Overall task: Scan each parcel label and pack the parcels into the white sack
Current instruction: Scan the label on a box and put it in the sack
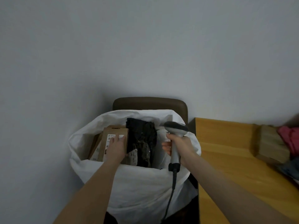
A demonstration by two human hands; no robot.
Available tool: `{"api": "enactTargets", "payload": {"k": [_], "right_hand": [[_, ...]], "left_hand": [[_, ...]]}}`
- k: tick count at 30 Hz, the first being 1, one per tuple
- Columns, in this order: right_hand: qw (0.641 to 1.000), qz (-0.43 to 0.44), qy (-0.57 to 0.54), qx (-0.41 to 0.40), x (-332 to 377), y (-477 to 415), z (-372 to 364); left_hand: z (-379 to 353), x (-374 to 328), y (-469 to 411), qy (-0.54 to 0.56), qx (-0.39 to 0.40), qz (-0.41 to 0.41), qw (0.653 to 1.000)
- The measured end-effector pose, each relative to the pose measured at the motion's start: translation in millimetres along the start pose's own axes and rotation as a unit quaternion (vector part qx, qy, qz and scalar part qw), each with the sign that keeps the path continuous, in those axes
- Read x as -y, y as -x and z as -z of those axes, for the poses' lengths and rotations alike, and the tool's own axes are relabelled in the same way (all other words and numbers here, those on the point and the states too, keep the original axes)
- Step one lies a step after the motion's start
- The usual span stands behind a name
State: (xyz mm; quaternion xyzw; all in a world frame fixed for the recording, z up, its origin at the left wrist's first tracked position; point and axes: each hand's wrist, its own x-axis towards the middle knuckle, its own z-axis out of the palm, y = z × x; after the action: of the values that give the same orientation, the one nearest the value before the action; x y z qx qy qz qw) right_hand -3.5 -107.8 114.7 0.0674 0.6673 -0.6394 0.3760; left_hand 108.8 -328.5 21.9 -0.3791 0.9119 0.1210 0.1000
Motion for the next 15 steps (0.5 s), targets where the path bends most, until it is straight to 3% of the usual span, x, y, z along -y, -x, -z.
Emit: {"api": "enactTargets", "payload": {"k": [8,15], "right_hand": [[0.999,0.007,-0.036,-0.016,-2.7,11.3,18.7],[0.995,0.016,-0.095,-0.036,5.6,42.3,86.0]], "left_hand": [[26.7,-56.3,13.7,0.086,-0.020,-0.028,0.996],[53.3,-161.4,52.9,0.068,-0.087,-0.090,0.990]]}}
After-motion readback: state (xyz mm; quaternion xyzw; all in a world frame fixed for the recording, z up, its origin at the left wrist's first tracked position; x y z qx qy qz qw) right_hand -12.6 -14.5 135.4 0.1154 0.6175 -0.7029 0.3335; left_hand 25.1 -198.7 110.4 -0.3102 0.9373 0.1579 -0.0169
